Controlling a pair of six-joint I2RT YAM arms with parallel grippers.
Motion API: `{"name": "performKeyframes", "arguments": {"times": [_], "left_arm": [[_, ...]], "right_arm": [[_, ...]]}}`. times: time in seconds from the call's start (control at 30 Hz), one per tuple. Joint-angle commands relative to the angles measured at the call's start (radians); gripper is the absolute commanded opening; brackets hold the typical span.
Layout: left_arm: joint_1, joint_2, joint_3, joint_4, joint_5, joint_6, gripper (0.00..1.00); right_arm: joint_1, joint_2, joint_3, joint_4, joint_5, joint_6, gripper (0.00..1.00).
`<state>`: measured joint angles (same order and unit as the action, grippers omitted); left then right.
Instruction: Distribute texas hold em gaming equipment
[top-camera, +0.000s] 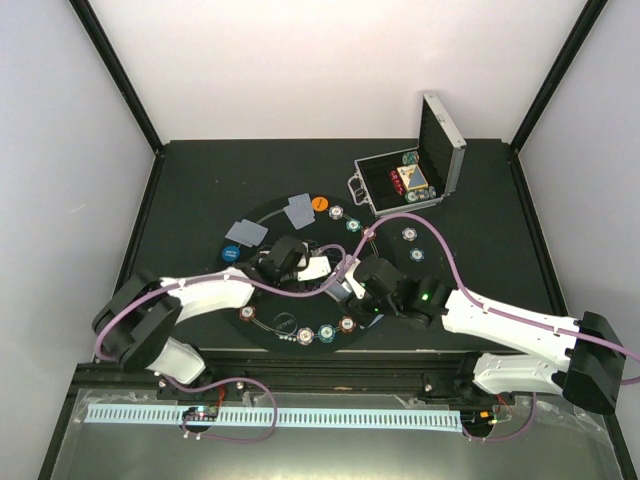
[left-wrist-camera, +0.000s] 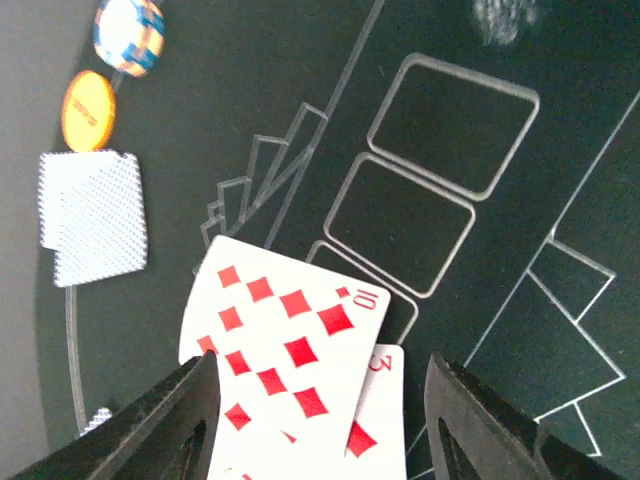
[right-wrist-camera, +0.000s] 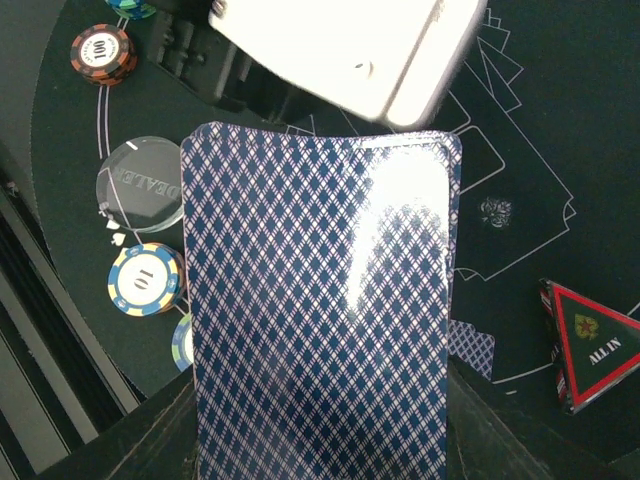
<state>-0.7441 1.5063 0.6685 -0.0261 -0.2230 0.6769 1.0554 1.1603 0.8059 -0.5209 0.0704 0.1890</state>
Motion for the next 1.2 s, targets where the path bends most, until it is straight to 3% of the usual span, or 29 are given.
{"name": "performKeyframes", "arguments": {"times": [0.0, 0.1, 0.2, 0.43, 0.6, 0.73, 0.83, 0.93, 1.17], "left_arm": [[-0.015, -0.130, 0.029, -0.049, 0.054, -0.096, 0.61], [-0.009, -0.209, -0.003, -0.037, -0.052, -0.180, 0.66], [0.007, -0.298, -0.027, -0.015, -0.157, -0.239, 0.79], [0.105, -0.371, 0.123, -0.271, -0.121, -0.547, 0.87], [0.202, -0.414, 0.238, -0.437, 0.272, -0.850, 0.89], [0.253, -0.427, 0.201, -0.382, 0.736, -0.988, 0.88], [0.254, -0.383, 0.162, -0.328, 0.971, -1.026, 0.86], [0.253, -0.284, 0.192, -0.389, 1.114, -1.003, 0.83], [0.253, -0.045, 0.286, -0.554, 1.230, -0.837, 0.76]], "right_arm": [[0.002, -0.011, 0.001, 0.038, 0.032, 0.013, 0.55], [0.001, -0.011, 0.002, 0.037, 0.036, 0.013, 0.55], [0.001, -0.009, 0.003, 0.033, 0.034, 0.013, 0.55], [0.003, 0.017, 0.011, 0.022, 0.030, 0.005, 0.55], [0.012, 0.057, 0.020, 0.016, 0.027, -0.006, 0.55], [0.019, 0.075, 0.024, 0.013, 0.017, -0.011, 0.56], [0.026, 0.086, 0.029, 0.013, 0.006, -0.017, 0.56], [0.031, 0.096, 0.039, 0.015, 0.000, -0.024, 0.56], [0.046, 0.129, 0.073, 0.006, 0.004, -0.036, 0.55]]}}
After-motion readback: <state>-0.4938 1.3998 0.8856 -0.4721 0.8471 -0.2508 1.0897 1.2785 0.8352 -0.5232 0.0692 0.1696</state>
